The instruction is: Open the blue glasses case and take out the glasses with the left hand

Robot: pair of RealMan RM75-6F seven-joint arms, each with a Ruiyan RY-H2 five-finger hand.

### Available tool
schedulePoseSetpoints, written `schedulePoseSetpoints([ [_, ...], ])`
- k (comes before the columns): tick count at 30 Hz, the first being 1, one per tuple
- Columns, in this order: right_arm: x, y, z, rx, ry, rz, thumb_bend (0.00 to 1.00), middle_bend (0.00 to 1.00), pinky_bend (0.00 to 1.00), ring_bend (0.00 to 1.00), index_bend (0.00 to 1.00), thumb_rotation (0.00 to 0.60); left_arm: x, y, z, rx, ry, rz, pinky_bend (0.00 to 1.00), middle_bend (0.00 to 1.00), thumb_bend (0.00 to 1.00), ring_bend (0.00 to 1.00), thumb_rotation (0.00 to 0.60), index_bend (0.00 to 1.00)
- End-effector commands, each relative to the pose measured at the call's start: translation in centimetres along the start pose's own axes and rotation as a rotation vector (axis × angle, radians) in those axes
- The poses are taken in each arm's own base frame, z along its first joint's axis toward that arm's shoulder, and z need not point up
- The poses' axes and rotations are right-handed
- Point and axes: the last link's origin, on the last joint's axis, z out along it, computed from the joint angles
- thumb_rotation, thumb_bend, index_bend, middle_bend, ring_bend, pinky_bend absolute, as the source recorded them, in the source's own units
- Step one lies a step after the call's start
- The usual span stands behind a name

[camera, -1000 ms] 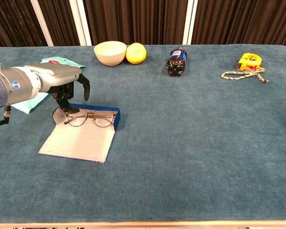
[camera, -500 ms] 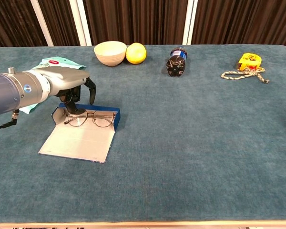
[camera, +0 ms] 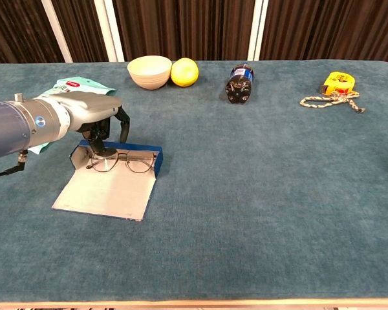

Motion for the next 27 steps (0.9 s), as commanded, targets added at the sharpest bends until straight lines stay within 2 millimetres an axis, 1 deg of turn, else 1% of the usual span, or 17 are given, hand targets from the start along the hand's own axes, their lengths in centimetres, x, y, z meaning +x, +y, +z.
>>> schedulePoseSetpoints([
  [1,0.0,0.0,0.0,0.000,0.000,0.000,0.14,0.00,0.21,0.00,0.00,0.600,0.0,0.0,0.0,0.001,0.001,-0.002,0.95,1.00,0.37,0.90,0.600,0.51],
  [6,0.0,0.0,0.0,0.000,0.000,0.000,0.14,0.00,0.21,0.00,0.00,0.600,0.1,0.1,0.1,0.001,0.005,-0.007,0.95,1.00,0.37,0.91,0.600,0.55],
  [14,0.0,0.0,0.0,0.000,0.000,0.000,0.14,0.00,0.21,0.00,0.00,0.600,0.3,-0.1,0.1,0.007,0.018,-0.016,0.95,1.00,0.37,0.91,0.600,0.58],
  [19,0.0,0.0,0.0,-0.001,0.000,0.001,0.14,0.00,0.21,0.00,0.00,0.600,0.9,-0.6,0.2,0.027,0.056,-0.038,0.95,1.00,0.37,0.91,0.600,0.58],
  [27,0.0,0.0,0.0,-0.003,0.000,0.001,0.14,0.00,0.21,0.00,0.00,0.600,1.4,-1.9,0.3,0.058,0.167,-0.050,0.95,1.00,0.37,0.91,0.600,0.58],
])
